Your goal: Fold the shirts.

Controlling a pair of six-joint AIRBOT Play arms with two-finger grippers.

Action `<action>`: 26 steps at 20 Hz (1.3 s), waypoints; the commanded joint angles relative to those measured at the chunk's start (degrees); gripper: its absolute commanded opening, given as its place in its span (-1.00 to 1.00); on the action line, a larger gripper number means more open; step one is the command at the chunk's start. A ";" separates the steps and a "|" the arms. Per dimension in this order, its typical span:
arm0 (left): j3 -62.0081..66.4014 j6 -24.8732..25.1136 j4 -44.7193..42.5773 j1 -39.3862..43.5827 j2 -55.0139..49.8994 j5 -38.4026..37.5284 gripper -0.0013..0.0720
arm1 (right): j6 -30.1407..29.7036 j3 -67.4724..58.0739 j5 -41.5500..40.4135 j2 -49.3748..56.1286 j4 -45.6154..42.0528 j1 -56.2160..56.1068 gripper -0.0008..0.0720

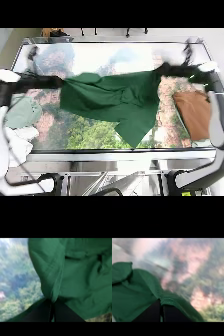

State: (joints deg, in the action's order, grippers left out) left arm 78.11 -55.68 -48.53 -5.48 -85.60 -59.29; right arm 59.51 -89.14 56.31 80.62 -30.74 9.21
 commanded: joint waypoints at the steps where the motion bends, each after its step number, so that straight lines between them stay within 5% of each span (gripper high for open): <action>1: 4.13 0.48 0.61 1.86 -17.46 -0.74 -0.92 | -1.22 2.29 -10.21 11.67 -1.01 -1.95 -0.92; 4: 12.20 -1.25 0.52 1.66 -25.22 -1.79 -0.92 | -1.84 1.84 -14.53 14.84 0.15 -1.92 -0.91; 5: 14.53 -1.53 0.52 1.62 -26.29 -2.45 -0.91 | -3.54 1.38 -14.03 14.82 0.11 -1.84 -0.72; 6: 17.09 -2.56 0.50 1.44 -26.82 -3.43 -0.52 | -4.83 0.33 -11.98 14.23 0.04 -1.33 0.00; 7: 19.96 -3.02 0.52 0.85 -26.82 -4.83 0.79 | -4.92 -0.92 -8.92 13.18 -0.13 -0.59 0.25; 8: 22.88 -4.52 0.13 0.11 -26.47 -6.60 0.87 | -4.48 -2.01 -5.16 11.47 -0.33 0.68 0.25; 12: 33.44 -10.14 -10.03 -5.16 -23.26 -16.72 0.85 | 5.42 -1.64 13.46 1.68 -7.26 8.35 0.21; 15: 32.50 -11.19 -16.00 -9.62 -20.76 -23.58 0.85 | 9.18 6.99 20.79 -6.60 -13.81 12.83 -0.03; 21: 16.90 -10.58 -15.87 -14.56 -18.21 -22.91 0.85 | 9.70 36.46 13.64 -19.58 -18.01 14.03 0.11; 26: 10.60 -9.75 -15.91 -14.51 -18.21 -18.58 0.85 | 8.52 42.42 4.70 -16.20 -16.04 9.68 0.11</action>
State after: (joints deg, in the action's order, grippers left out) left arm 92.07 -65.87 -64.07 -19.66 -103.96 -80.01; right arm 68.62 -50.54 66.08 63.40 -47.35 20.99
